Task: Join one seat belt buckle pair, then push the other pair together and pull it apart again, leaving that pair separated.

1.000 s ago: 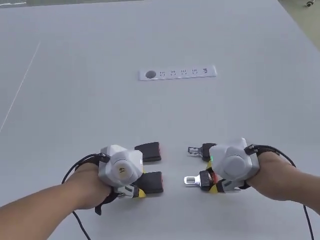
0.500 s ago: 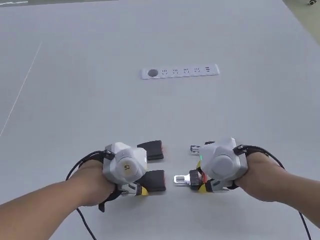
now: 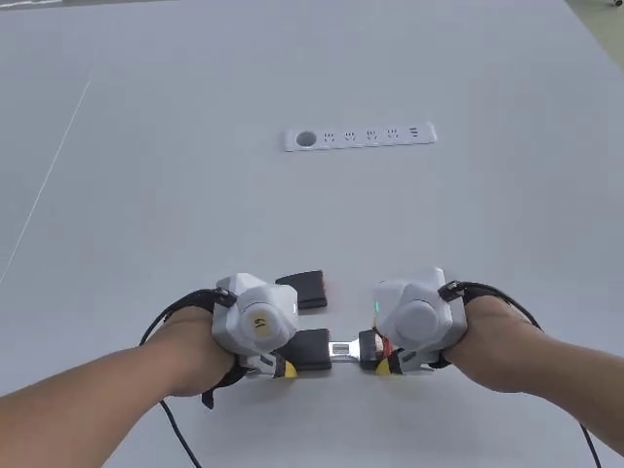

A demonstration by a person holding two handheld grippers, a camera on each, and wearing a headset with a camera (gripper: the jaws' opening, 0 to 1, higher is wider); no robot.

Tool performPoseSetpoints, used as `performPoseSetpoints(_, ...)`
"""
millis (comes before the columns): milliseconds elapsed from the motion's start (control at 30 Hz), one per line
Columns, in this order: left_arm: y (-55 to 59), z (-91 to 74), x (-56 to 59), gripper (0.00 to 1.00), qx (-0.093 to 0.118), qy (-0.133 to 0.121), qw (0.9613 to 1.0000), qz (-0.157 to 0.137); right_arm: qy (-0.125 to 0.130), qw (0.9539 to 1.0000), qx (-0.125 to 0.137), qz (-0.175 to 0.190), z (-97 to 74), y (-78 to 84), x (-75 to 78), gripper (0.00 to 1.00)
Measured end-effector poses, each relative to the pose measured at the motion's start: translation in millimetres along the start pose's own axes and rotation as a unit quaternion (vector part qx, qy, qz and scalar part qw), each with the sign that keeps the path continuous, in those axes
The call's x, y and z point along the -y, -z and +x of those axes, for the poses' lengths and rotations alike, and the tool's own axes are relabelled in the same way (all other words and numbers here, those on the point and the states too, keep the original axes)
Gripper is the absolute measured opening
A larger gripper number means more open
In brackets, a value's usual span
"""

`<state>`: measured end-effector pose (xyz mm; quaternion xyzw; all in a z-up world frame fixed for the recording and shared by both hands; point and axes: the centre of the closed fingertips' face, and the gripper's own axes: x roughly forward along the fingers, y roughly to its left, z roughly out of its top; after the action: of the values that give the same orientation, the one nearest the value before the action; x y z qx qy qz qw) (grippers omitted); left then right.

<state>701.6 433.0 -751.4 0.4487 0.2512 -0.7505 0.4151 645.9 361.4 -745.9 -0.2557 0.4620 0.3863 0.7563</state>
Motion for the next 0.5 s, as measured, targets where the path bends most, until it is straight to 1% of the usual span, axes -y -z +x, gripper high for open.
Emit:
performPoseSetpoints(133, -0.2, -0.2, 0.0, 0.32, -0.002, 0.000, 1.0000, -0.001, 0.000, 1.0000, 0.002, -0.002, -0.4, -3.1, 1.4, 0.30)
performPoseSetpoints(300, -1.0, -0.6, 0.7, 0.32, -0.003, 0.000, 1.0000, 0.002, -0.001, 0.9999, 0.005, -0.012, 1.7, -8.0, -0.4, 0.30)
performPoseSetpoints(367, -1.0, -0.6, 0.7, 0.32, -0.003, 0.001, 1.0000, 0.002, -0.002, 0.9998, 0.008, -0.016, 3.9, -10.2, -1.2, 0.30)
performPoseSetpoints(433, -1.1, -0.4, 0.9, 0.32, -0.005, 0.000, 1.0000, 0.004, 0.005, 0.9996, 0.018, -0.020, 4.8, -15.1, 0.3, 0.30)
performPoseSetpoints(467, -0.9, -0.4, 0.7, 0.32, -0.006, 0.000, 1.0000, -0.002, 0.005, 0.9997, 0.011, -0.023, 4.4, -14.0, -0.7, 0.30)
performPoseSetpoints(500, -0.9, -0.4, 0.9, 0.32, -0.005, 0.000, 1.0000, 0.000, 0.004, 0.9997, 0.011, -0.022, 3.9, -13.8, -0.4, 0.30)
